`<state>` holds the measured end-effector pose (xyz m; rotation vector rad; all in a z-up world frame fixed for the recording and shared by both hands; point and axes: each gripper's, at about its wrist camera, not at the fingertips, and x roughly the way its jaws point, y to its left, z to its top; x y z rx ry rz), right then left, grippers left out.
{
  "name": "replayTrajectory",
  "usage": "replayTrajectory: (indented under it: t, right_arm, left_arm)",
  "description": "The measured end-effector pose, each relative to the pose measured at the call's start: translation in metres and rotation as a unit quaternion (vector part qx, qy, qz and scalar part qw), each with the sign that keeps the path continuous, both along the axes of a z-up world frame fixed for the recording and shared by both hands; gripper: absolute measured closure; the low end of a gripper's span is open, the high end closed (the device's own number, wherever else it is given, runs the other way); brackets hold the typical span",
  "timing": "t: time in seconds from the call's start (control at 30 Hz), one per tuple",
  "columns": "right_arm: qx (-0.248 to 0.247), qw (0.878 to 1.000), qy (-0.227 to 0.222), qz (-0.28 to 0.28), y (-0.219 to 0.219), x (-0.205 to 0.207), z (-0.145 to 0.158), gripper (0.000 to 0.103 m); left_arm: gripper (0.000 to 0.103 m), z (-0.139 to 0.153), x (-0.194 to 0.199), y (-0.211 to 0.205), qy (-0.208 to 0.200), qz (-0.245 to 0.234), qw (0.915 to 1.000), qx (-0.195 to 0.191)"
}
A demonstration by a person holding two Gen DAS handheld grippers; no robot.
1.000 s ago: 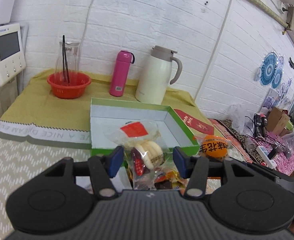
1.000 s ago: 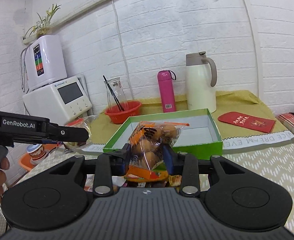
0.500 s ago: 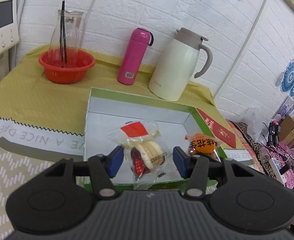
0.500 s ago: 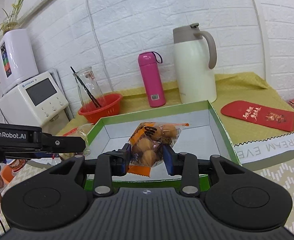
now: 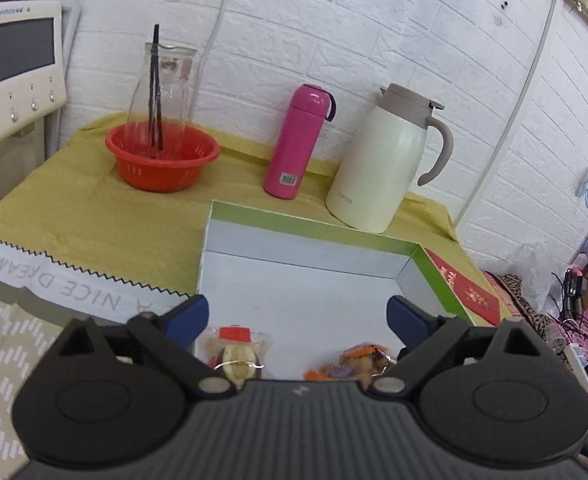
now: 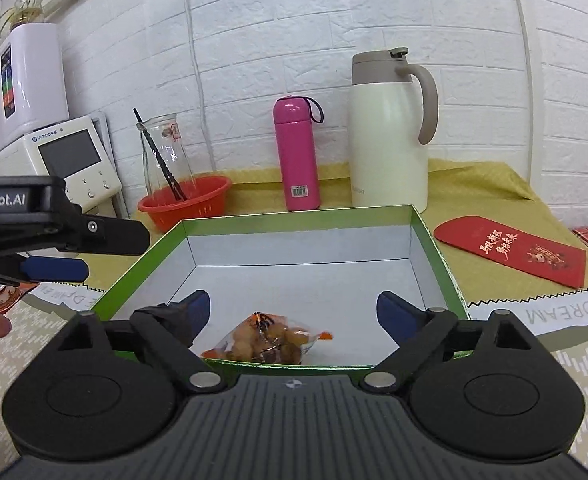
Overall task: Organize snacks
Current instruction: 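Carry both packets into the green box and open both tools, then grasp the brown jerky pack with the right tool and lift it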
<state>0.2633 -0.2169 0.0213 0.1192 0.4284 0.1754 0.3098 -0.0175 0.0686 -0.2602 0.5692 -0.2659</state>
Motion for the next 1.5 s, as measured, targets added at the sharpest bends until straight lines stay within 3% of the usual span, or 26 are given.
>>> replayTrajectory:
  t: [0.23, 0.5, 0.67, 0.9, 1.13, 1.33, 1.4, 1.5]
  right_arm:
    - [0.007, 1.0, -0.025, -0.005, -0.008, -0.031, 0.024, 0.0]
    - [0.031, 0.996, -0.083, -0.006, -0.02, -0.11, 0.058, 0.0]
    - [0.066, 0.994, -0.081, -0.007, -0.032, -0.159, 0.046, 0.0]
    - [0.022, 0.999, -0.029, -0.029, -0.03, -0.195, 0.01, 0.0]
    - [0.014, 1.0, 0.007, 0.019, -0.012, -0.188, -0.007, 0.0]
    - [-0.019, 0.998, 0.031, 0.057, -0.002, -0.148, -0.008, 0.0]
    - [-0.006, 0.995, 0.055, 0.078, 0.0, -0.126, -0.009, 0.004]
    - [-0.005, 0.991, 0.092, 0.098, 0.008, -0.102, -0.019, 0.022]
  left_arm:
    - [0.009, 0.018, -0.03, 0.008, -0.013, 0.014, 0.9997, 0.015]
    - [0.009, 0.04, -0.09, 0.009, -0.008, 0.012, 0.9997, 0.022]
    - [0.009, 0.029, -0.134, 0.002, -0.02, -0.012, 0.9986, 0.048]
    - [0.009, -0.013, -0.181, 0.001, 0.016, -0.028, 0.9982, 0.051]
    - [0.009, -0.053, -0.209, 0.004, 0.053, -0.078, 0.9955, 0.011]
    - [0.01, -0.061, -0.205, 0.01, 0.057, -0.099, 0.9931, -0.029]
    - [0.01, -0.06, -0.203, 0.012, 0.056, -0.099, 0.9929, -0.034]
    - [0.01, -0.062, -0.197, 0.012, 0.062, -0.103, 0.9918, -0.041]
